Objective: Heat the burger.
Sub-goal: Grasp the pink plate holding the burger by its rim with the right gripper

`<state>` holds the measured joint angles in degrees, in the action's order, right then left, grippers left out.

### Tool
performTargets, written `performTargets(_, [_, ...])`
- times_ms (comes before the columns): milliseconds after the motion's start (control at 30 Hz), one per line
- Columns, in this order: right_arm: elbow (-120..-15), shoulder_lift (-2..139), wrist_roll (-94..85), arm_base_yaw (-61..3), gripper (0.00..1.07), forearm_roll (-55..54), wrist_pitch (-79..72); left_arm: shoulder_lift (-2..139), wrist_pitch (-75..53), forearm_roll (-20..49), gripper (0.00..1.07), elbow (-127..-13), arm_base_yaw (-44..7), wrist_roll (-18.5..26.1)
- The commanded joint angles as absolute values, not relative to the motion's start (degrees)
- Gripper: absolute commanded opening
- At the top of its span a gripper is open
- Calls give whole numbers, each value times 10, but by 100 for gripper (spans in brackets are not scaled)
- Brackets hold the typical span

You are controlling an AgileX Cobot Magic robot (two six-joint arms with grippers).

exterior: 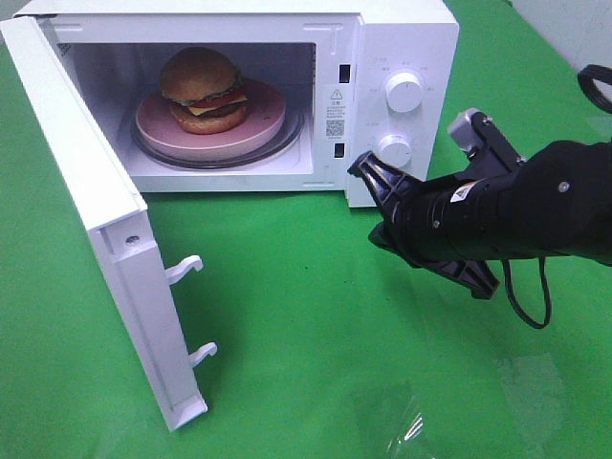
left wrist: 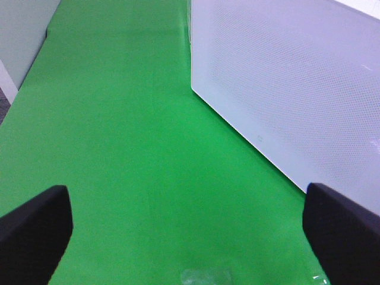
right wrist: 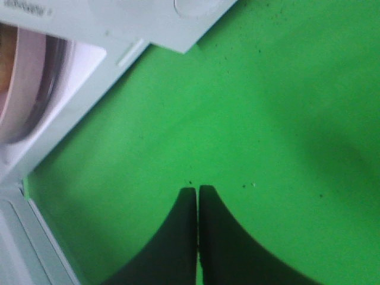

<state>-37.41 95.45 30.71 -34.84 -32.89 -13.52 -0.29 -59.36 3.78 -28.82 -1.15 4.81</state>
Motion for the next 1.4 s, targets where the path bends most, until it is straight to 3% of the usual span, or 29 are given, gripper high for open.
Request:
performTargets(33, [-376, 933, 227, -346, 3, -324, -70, -14, -594, 37, 103, -285, -10, 46])
performTargets(433, [-396, 908, 99, -346, 3, -229, 104, -14, -594, 37, 103, -285, -10, 46])
performTargets(567, [-449, 908, 95, -346, 4, -82, 225, -14, -594, 37, 103, -285, -10, 46])
performTargets(700, [-471, 908, 54, -346, 4, -22, 266, -14, -594, 37, 103, -285, -10, 46])
performTargets(1100, [-512, 908, -370, -346, 5, 23, 315, -14, -594, 37, 103, -285, -10, 46])
performTargets(1233, [-516, 908, -560, -346, 9, 23, 314, -14, -594, 37, 103, -285, -10, 46])
performTargets(1400, [-516, 908, -664, -346, 13, 23, 313, -14, -594, 37, 103, -285, -10, 46])
